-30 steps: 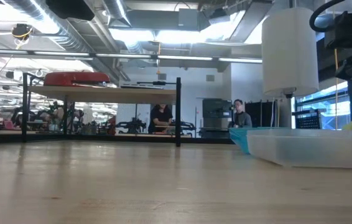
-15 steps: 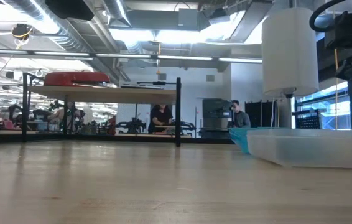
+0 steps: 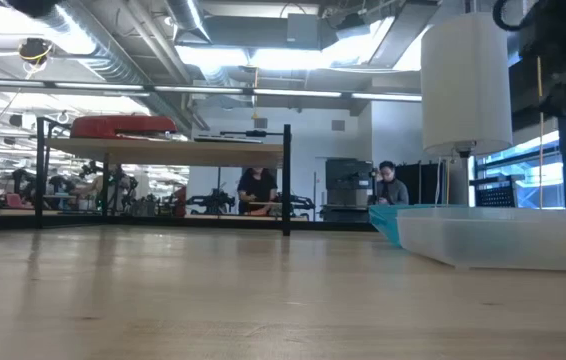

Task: Pack school essentials
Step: Put the purple pen into the blue supply box

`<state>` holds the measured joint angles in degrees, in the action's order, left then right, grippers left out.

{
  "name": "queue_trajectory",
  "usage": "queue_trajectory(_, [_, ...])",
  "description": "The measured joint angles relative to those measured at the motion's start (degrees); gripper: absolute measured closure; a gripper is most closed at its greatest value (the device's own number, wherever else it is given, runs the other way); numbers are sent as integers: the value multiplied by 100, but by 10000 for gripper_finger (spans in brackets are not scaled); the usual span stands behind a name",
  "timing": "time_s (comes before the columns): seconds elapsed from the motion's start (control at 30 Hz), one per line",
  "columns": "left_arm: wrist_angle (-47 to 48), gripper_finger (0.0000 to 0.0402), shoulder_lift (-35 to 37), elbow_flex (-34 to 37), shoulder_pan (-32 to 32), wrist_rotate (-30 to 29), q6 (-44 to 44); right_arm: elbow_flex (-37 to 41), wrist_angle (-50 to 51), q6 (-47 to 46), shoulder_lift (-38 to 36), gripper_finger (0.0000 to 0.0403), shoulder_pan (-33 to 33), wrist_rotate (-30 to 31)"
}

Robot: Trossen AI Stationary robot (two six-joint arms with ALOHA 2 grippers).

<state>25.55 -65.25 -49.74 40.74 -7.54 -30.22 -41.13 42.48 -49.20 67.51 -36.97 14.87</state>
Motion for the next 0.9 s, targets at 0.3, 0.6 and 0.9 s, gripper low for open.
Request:
queue_trajectory(0.3, [311,3,-432,0,917,23,-990,-654,2,37,0,260,0,52])
queue_trajectory(0.6, [340,3,-1500,0,1399,233,-1283,-1278,0,439,0,260,2,688])
queue_trajectory(0.9, [317,3,-2393,0,1865,262,-1563,-1760,2,886,0,260,2,1398])
